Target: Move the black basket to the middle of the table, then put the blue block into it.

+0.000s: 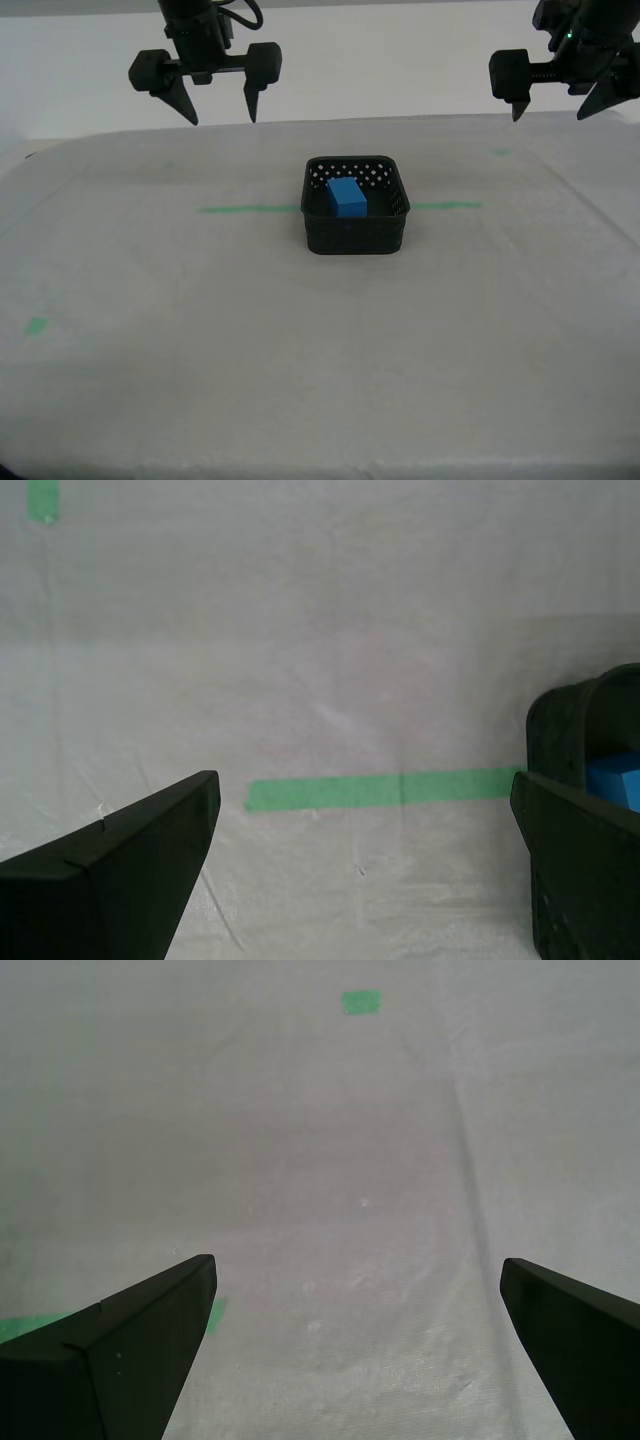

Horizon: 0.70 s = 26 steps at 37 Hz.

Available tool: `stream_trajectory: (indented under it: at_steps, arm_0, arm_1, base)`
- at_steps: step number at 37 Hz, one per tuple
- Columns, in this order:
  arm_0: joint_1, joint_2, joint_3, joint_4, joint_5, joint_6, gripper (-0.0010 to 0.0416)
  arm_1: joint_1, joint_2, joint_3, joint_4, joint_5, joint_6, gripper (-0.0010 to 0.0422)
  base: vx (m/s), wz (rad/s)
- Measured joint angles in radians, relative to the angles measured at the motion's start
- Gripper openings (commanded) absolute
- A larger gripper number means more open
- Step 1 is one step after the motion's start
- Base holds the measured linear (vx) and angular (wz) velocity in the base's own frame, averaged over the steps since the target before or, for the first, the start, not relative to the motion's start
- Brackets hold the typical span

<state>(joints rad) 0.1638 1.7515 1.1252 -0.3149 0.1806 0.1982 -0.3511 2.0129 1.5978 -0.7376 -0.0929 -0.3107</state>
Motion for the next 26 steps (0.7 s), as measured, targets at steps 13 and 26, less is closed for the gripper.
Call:
stream_trajectory:
  at_steps: [13,26]
  arm_0:
    - [0.000,0.000,0.000,0.000,0.000,0.000,0.0399]
    - [-0.001,0.000,0.000,0.000,0.000,0.000,0.0399]
  arm_1:
    - [0.037,-0.077,-0.115,0.055,0.005,-0.009,0.0401]
    - [0.043,-0.087,-0.129,0.060,-0.022,-0.004,0.0400]
  base:
    - [0.000,0.000]
    - [0.000,0.000]
